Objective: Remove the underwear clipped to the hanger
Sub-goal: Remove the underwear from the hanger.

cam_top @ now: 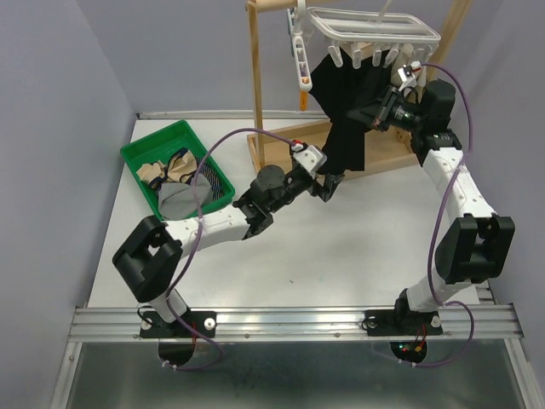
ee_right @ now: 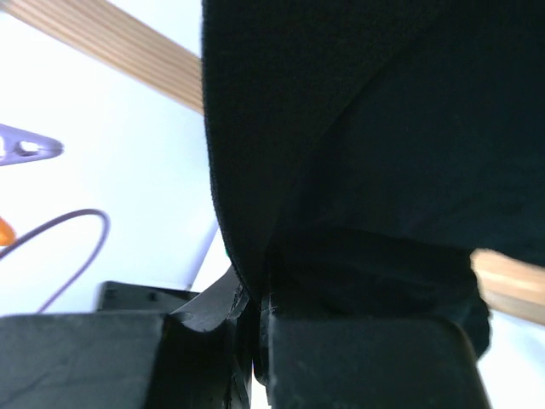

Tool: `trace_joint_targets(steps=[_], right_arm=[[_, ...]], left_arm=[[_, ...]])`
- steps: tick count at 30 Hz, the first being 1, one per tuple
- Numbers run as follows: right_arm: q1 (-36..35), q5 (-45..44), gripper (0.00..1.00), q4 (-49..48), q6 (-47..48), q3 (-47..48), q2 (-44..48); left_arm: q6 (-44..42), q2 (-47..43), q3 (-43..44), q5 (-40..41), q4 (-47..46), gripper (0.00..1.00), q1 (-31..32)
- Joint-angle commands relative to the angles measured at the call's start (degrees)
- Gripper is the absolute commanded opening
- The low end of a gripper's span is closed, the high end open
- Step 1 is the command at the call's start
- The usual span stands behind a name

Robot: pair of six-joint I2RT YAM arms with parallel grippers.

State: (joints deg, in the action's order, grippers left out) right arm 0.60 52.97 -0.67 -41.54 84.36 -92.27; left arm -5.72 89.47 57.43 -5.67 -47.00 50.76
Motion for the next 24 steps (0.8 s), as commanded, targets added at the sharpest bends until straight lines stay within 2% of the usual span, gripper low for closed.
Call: trace_joint_targets(steps=[1,14,19,21,22,23,24], right_arm=[[-2.27,1.43,0.01,-3.81,-4.78,1.78,3.32],[-2.71,3.02,0.00,-5.57,-8.38,1.86,4.29],[-2.71,3.54,0.01,-5.93,-8.65,2.04,4.38],[-2.71,3.72,0.01,-6.01,-8.30,2.04,4.47],[-2.71,3.55,0.01,-6.01,-8.21,1.95,4.55],[-2.71,3.54,0.01,-6.10,-7.95,1.86,4.55],[-2.80,3.46,0.01,-6.10,-7.51,1.69,4.55]], left_arm=[[-1.75,2.01,5.58,3.46,-8.80,0.99,0.48],[-4.56,14.67,16.66,13.84,-11.09,0.99,0.48],[-5.36,17.05,19.64,17.44,-11.53,0.93,0.39],[-5.71,17.49,20.09,17.01,-11.62,0.75,0.39],[-5.80,17.49,20.26,16.57,-11.62,0.62,0.30],[-5.62,17.40,20.18,16.48,-11.79,0.34,0.30],[-5.54,17.23,19.92,16.13,-12.23,0.25,0.30]])
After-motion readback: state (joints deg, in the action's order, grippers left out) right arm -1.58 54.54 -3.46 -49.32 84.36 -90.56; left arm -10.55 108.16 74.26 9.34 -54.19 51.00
